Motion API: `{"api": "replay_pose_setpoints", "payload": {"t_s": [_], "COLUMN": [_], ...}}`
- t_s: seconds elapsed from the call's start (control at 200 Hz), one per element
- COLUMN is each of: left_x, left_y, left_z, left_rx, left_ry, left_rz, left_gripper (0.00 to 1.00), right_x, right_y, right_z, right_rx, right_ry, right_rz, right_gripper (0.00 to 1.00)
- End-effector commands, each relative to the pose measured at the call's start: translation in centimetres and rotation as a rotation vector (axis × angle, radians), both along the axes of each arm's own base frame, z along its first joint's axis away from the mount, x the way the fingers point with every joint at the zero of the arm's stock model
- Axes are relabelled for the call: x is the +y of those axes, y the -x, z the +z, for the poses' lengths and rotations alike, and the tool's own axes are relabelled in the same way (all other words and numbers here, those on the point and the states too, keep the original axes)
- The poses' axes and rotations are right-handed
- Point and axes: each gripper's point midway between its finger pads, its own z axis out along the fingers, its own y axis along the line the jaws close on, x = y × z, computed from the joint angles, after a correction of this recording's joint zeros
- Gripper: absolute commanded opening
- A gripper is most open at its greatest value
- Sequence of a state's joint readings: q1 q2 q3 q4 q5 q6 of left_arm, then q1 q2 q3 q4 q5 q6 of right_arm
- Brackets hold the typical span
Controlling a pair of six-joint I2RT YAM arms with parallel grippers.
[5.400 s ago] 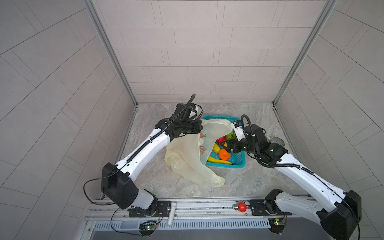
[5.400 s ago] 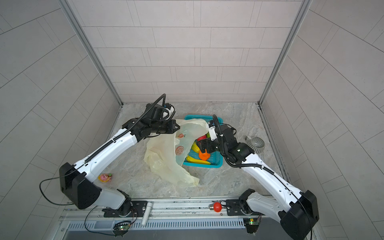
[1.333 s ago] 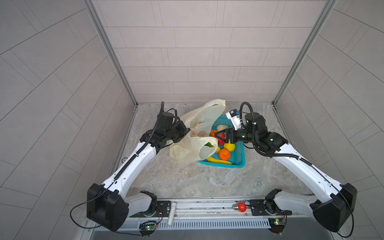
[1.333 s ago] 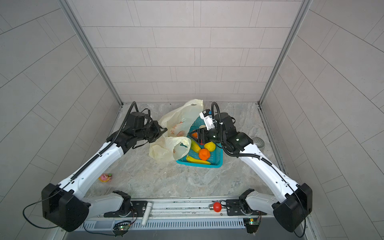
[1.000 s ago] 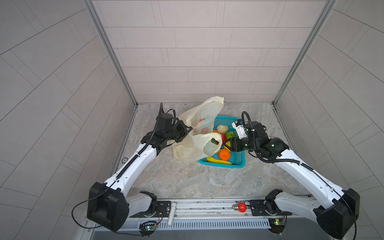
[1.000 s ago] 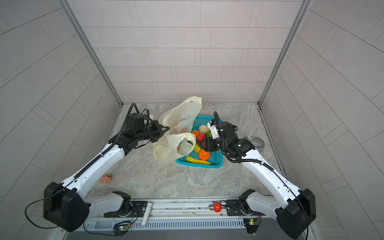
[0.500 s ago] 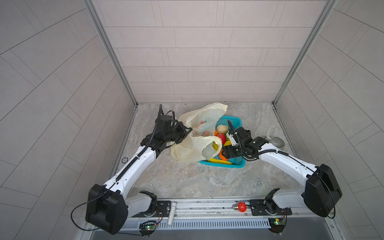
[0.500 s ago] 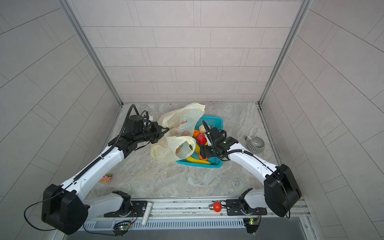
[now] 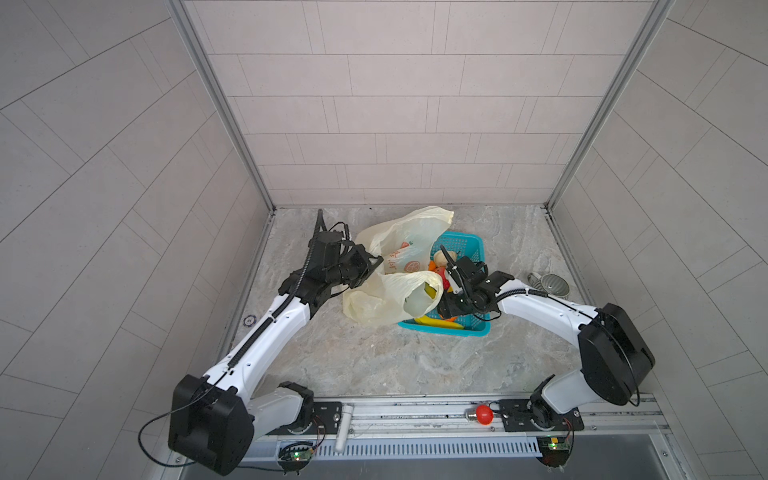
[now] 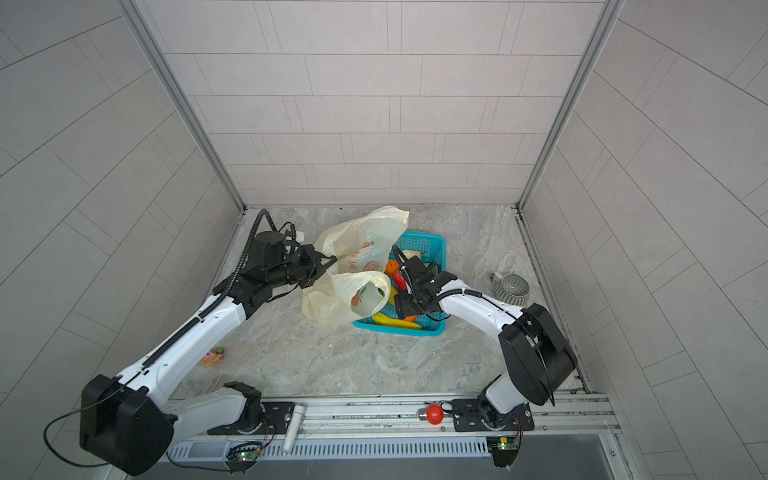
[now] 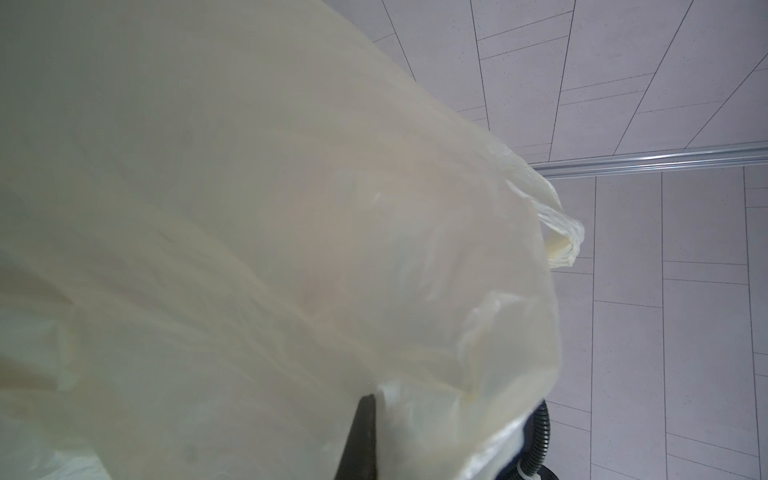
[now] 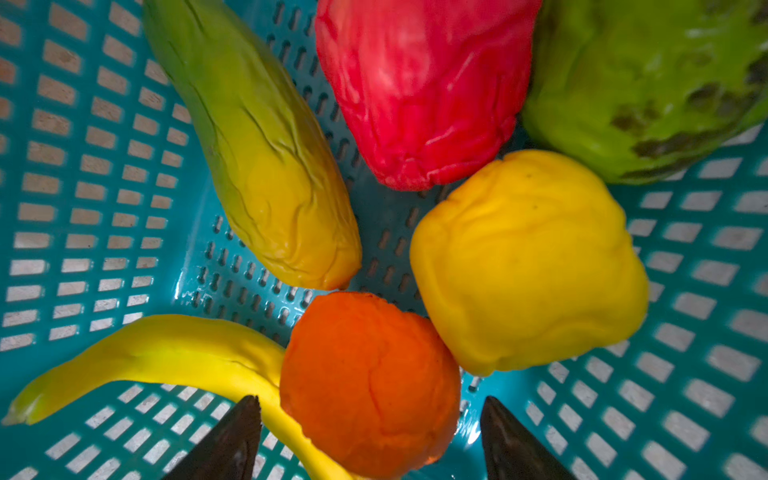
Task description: Place the fruits into the plastic bag
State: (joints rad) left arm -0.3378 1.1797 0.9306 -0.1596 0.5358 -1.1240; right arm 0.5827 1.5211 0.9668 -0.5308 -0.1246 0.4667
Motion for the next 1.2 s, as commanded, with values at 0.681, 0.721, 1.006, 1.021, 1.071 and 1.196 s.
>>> {"api": "replay_pose_setpoints", "payload": {"t_s": [0.681,0.721,1.006,1.021,1.071,1.196], "left_x": [0.5,0.5,0.4,0.4,0.3,0.1], "left_y": [0.6,0.6,0.8,0.8,0.8,1.1], "left_z": [-0.5,-0.5,-0.9,-0.9,-0.8,-0.8], "left_rx": [-0.015,-0.014,-0.012,-0.013,-0.014,-0.009], "left_ry": [-0.036,-0.037,-0.045,-0.044,-0.042,-0.037], "left_rz": [-0.018,-0.019,-0.031,-0.033,-0.038,-0.055], "left_gripper": [0.0,0.0,0.0,0.0,0.0,0.0], "right_x": [-0.9,-0.9,4.0,4.2,4.8,6.6], "right_y": [-0.6,-0.5,0.2,0.1,-0.5,-1.8], "right_z": [0.7,1.5,11.7,12.4,14.5,17.9], "right_rx": [-0.086,-0.099,-0.306,-0.33,-0.398,-0.481], "right_ry": [0.054,0.039,-0.259,-0.278,-0.328,-0.393], "right_rz": [-0.016,-0.006,0.245,0.25,0.255,0.304], "right_gripper": [0.4,0.37,0.37,0.37,0.37,0.38]}}
